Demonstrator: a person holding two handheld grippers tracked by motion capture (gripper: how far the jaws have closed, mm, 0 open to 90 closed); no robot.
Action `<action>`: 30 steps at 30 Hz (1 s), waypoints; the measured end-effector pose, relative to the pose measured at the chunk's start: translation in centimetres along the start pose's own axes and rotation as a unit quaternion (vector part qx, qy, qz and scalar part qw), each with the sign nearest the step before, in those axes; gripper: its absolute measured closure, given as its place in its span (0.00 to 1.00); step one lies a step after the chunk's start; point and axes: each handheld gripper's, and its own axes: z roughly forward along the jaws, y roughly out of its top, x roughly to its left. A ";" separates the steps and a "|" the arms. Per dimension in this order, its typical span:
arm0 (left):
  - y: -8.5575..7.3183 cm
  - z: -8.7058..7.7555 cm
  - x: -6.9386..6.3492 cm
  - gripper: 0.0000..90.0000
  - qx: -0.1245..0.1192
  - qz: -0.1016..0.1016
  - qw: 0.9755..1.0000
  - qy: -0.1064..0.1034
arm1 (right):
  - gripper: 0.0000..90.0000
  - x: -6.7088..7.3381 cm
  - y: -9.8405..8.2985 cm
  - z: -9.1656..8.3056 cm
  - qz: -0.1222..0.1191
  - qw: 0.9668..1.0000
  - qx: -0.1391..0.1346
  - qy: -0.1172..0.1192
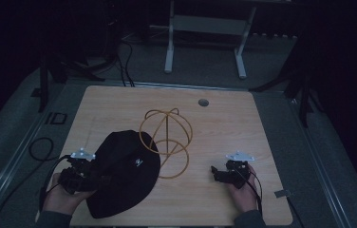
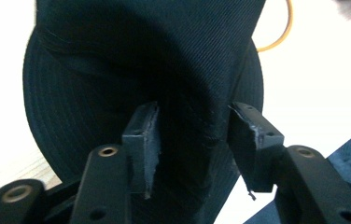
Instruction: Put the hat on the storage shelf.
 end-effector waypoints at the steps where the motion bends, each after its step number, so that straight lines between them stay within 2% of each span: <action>1: 0.1 0.2 0.0 0.61 0.006 0.001 1.000 0.001 | 0.14 0.0 0.0 0.0 0.000 1.000 0.000 0.000; 4: 0.2 1.3 0.1 0.64 0.024 0.002 1.000 0.004 | 0.14 0.0 0.0 0.0 0.000 1.000 0.000 0.000; 5: 0.3 1.8 0.1 0.70 0.032 0.004 0.999 0.008 | 0.14 0.0 0.0 0.0 0.000 1.000 0.000 0.000; 9: 0.4 2.3 0.3 0.80 0.039 0.008 0.999 0.013 | 0.14 0.0 0.0 0.0 0.000 1.000 0.000 0.000; 12: 0.7 2.5 0.3 0.83 0.049 0.012 0.999 0.015 | 0.14 0.0 0.0 0.0 0.000 1.000 0.000 0.000; 15: 1.4 2.8 0.4 0.83 0.066 0.022 0.997 0.020 | 0.14 0.0 0.0 0.0 0.000 1.000 0.000 0.000; 19: 2.3 3.6 0.4 0.76 0.090 0.031 0.995 0.020 | 0.14 0.0 0.0 0.0 0.000 1.000 0.000 0.000; 23: 2.9 4.0 0.6 0.78 0.095 0.034 0.995 0.019 | 0.14 0.0 0.0 0.0 0.000 1.000 0.000 0.000; 24: 3.1 4.1 0.6 0.82 0.097 0.036 0.994 0.022 | 0.14 0.0 0.0 0.0 0.000 1.000 0.000 0.000; 25: 3.3 4.2 0.6 0.82 0.102 0.039 0.994 0.025 | 0.14 0.0 0.0 0.0 0.000 1.000 0.000 0.000; 27: 3.6 4.4 0.7 0.92 0.108 0.045 0.993 0.031 | 0.14 0.0 0.0 0.0 0.000 1.000 0.000 0.000; 30: 4.2 4.6 1.1 0.96 0.118 0.051 0.991 0.032 | 0.14 0.0 0.0 0.0 0.000 1.000 0.000 0.000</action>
